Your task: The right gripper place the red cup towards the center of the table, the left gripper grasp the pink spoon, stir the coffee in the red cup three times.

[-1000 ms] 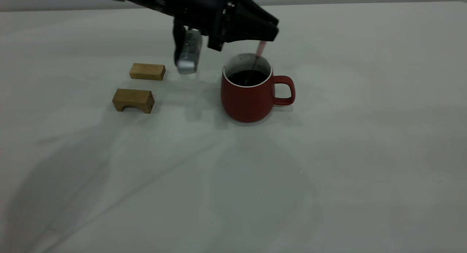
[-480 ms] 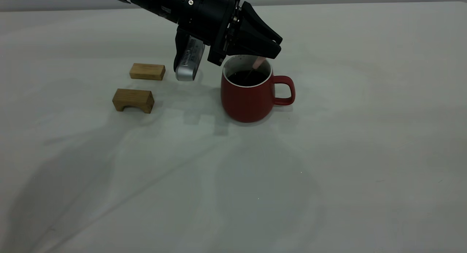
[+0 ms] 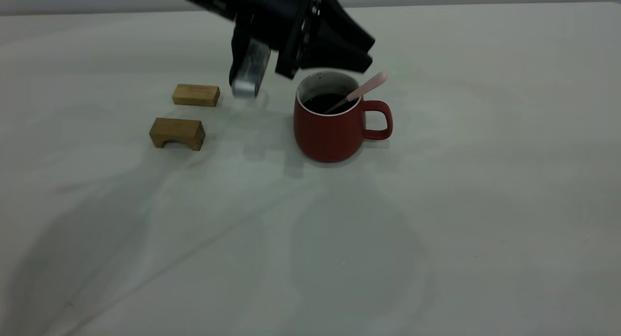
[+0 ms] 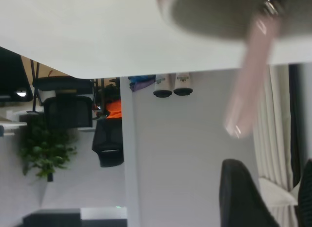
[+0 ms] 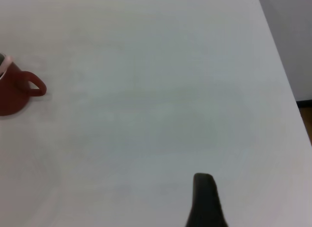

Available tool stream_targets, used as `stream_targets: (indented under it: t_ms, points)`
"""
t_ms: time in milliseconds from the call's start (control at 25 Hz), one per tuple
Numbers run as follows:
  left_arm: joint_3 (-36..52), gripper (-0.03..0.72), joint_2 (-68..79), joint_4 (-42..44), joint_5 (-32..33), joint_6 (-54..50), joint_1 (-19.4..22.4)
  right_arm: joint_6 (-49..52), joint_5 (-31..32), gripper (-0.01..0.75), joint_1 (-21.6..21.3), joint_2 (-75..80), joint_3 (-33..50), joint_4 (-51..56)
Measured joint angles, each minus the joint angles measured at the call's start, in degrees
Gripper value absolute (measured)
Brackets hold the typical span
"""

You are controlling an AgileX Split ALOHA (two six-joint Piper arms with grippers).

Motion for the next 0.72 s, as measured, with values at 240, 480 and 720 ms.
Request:
stream_targets:
  t_ms: [240,480,720]
  points:
    - [-5.05,0.371,-5.41,13.3,2.76,-1.71,0.0,0.0,0.0,0.591,0.0,0.0,0.0,0.0]
    - [-13.75,0.369,-12.39,39.19,8.06,-1.28,0.0,0.0,0.0,0.591,0.0,-0.07,0.0,0.0]
    - [-18.37,0.369,-20.74,67.39,12.58,17.53,0.0,0.0,0.0,0.591,0.0,-0.07,0.0,0.0]
